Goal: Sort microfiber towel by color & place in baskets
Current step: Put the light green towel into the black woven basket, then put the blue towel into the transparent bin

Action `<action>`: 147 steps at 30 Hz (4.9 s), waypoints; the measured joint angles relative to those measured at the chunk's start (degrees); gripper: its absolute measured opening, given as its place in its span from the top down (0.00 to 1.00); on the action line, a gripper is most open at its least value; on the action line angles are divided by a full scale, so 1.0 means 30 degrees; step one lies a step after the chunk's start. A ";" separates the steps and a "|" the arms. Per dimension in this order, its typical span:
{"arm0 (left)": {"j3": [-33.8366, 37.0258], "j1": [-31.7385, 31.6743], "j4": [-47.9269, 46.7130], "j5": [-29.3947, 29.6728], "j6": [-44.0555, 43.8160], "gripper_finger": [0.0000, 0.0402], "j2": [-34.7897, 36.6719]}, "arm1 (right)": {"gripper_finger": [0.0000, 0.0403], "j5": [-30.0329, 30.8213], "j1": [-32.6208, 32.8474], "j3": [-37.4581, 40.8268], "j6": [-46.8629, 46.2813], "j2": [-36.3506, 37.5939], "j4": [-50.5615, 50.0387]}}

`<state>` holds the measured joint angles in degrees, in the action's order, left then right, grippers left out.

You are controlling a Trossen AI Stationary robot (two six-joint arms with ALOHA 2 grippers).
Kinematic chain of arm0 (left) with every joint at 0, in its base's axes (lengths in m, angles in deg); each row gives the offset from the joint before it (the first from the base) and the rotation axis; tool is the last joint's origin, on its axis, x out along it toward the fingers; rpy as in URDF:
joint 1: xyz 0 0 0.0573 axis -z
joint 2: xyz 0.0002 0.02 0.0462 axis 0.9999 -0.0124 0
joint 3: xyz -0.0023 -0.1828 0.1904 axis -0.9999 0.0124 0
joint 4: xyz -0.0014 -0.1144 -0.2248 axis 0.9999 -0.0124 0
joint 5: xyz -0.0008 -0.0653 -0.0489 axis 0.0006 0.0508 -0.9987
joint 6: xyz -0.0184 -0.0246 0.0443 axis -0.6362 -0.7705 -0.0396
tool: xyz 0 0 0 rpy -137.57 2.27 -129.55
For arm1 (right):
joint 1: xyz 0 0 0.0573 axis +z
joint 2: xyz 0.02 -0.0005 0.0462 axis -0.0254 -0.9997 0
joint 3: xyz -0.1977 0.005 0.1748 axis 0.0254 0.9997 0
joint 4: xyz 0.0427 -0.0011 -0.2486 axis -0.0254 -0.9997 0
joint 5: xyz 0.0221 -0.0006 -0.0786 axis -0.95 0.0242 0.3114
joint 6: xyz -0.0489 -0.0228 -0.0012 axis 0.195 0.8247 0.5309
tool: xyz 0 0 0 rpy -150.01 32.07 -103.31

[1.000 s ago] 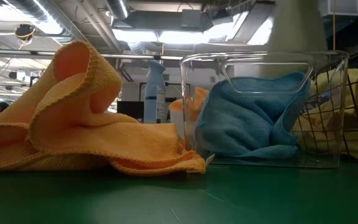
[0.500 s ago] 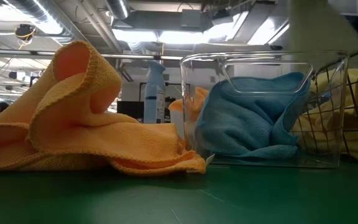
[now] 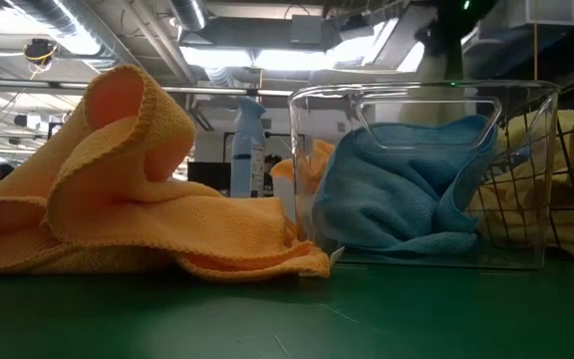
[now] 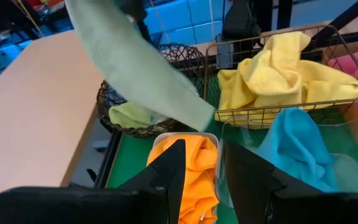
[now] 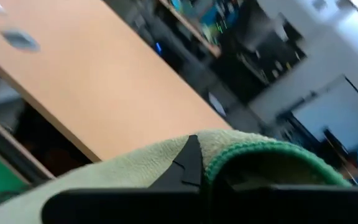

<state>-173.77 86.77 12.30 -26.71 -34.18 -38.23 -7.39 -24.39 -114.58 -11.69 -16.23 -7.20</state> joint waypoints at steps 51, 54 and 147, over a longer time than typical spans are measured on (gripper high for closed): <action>0.9172 -0.0246 -0.0972 -0.0343 -0.2823 0.74 -0.0172 | 0.79 -1.6885 -0.7387 0.2900 -0.5567 -0.1446 -0.9956; 0.9882 -0.0615 -0.0298 -0.0211 -0.2823 0.74 -0.0175 | 0.67 -1.6909 -0.7387 0.2900 -0.6168 -0.1446 -0.9947; 1.4717 -0.2317 0.3671 -0.0701 -0.3690 1.00 -0.0168 | 0.45 -1.9394 0.3939 -0.2412 -1.5818 -0.4747 -1.0139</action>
<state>-129.62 79.82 23.31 -28.81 -45.25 -38.74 -65.57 -12.57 -121.82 -59.14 -30.47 -37.62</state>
